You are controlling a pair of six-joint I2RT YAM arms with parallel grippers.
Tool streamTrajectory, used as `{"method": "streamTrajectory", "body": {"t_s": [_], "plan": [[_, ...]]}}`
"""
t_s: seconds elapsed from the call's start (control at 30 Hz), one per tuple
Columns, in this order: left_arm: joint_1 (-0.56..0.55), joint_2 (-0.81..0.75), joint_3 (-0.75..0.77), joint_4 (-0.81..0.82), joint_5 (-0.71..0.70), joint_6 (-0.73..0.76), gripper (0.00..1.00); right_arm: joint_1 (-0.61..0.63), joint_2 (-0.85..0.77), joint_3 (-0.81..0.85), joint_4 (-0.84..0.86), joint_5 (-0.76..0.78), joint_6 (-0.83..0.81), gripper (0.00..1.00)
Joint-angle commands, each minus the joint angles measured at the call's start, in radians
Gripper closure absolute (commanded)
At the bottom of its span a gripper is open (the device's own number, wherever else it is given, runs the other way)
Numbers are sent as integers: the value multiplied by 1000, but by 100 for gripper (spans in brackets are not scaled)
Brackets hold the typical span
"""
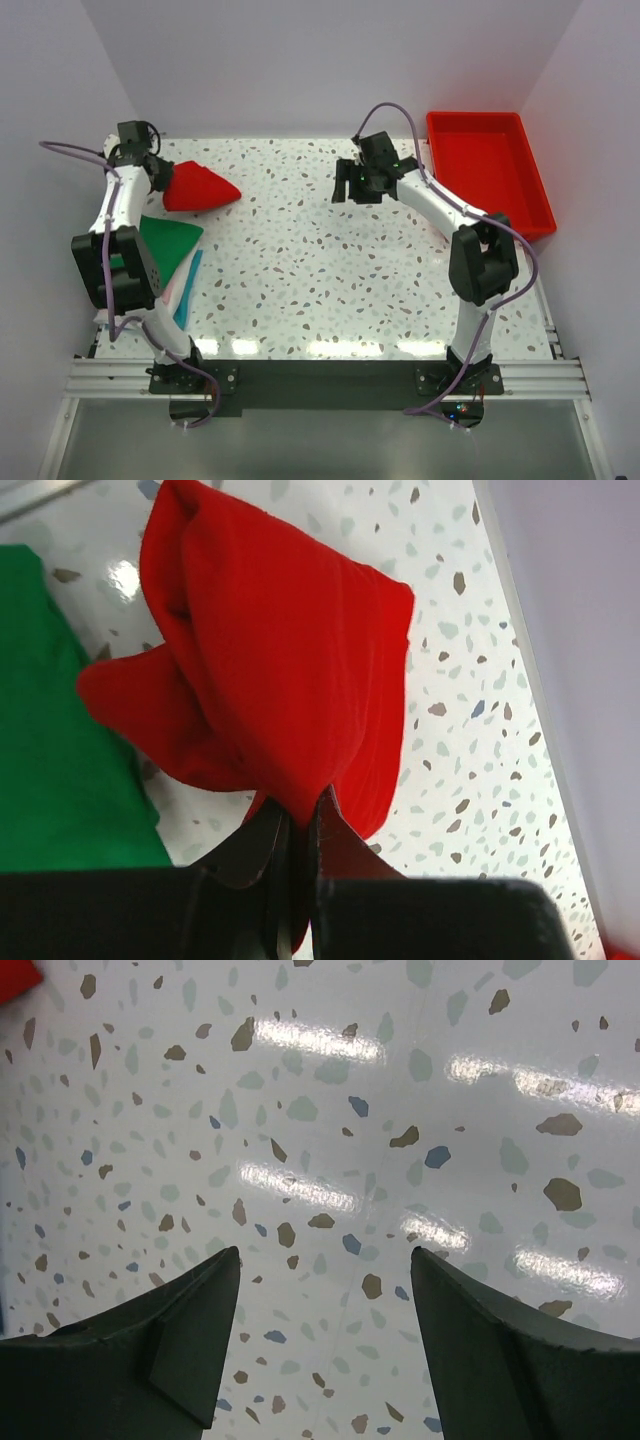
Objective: Fold and stack the t-shirts
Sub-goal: Neatly place the folded tshirt to the corner
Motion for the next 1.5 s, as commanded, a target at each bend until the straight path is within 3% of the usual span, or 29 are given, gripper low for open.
{"method": "streamTrajectory", "body": {"t_s": [0.0, 0.4, 0.97, 1.27, 1.47], "plan": [[46, -108, 39, -19, 21, 46, 100, 2, -67, 1, 18, -32, 12, 28], [155, -211, 28, -54, 67, 125, 100, 16, -118, -31, 22, -38, 21, 29], [226, -318, 4, -48, 156, 194, 100, 45, -208, -107, 28, 4, 38, 30], [274, -462, -166, -60, 156, 169, 100, 71, -266, -156, 25, 25, 42, 30], [294, -640, -315, -85, 134, 186, 100, 100, -323, -226, 28, 53, 32, 30]]}}
